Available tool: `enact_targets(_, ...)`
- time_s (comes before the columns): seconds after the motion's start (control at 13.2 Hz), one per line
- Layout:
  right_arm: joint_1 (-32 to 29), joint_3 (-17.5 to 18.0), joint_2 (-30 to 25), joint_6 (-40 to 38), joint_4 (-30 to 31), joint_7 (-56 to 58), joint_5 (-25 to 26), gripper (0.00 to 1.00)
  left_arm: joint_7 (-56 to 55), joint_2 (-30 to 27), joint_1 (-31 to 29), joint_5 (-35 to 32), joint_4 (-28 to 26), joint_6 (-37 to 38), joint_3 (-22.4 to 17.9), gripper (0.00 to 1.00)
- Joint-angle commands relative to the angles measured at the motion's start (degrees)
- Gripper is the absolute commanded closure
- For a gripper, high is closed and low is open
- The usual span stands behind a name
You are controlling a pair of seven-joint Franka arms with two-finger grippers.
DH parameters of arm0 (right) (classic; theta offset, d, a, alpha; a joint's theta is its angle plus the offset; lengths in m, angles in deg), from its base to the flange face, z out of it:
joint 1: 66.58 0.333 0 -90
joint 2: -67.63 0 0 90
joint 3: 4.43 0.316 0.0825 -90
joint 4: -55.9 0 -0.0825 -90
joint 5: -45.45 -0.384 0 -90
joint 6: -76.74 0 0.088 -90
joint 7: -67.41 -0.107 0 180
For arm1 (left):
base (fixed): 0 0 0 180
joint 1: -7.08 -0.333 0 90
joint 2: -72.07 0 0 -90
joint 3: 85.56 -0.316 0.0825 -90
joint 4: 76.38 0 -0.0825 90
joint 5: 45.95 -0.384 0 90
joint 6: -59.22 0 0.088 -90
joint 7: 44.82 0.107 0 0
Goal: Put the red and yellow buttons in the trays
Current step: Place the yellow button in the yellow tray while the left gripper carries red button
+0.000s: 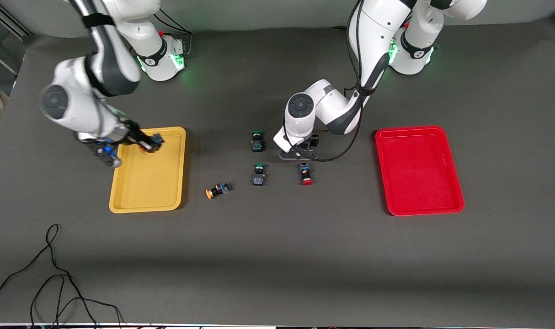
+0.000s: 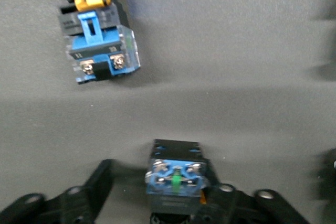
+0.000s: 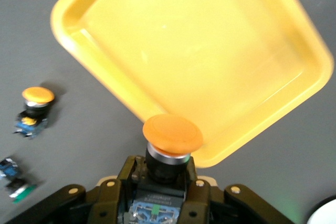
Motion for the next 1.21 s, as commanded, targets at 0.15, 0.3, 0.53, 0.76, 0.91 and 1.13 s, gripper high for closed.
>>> enact_targets(0.15,0.6,-2.4,2.7,16.7,12.2,9.1,-0.9,0.71,-3.0,-2.0,-0.2,-0.9,1.8,3.5,-0.5,1.0)
enact_targets(0.3,0.5,-4.5,6.8,20.0,12.4,12.8,-0.9,0.71,-1.9,-5.7,-2.8,-0.7,2.1,9.2,-0.4,1.0)
enact_targets(0.53,0.5,-5.9,10.4,23.4,12.3,14.8,-0.9,0.71,1.5,-12.9,-8.0,0.3,0.7,15.9,0.0,1.0)
enact_targets(0.76,0.5,-5.9,10.9,24.9,12.2,14.7,-0.9,0.39,11.6,-22.7,-17.0,2.9,-6.1,21.8,-0.1,1.0)
enact_targets(0.91,0.5,-6.0,10.4,24.5,11.9,13.9,-0.9,0.0,21.1,-26.4,-25.2,2.9,-8.4,26.0,-0.3,1.0)
enact_targets(1.13,0.6,-5.9,6.9,19.5,8.4,12.6,-0.9,0.0,37.3,-25.0,-37.2,2.2,-9.5,26.1,-0.5,1.0)
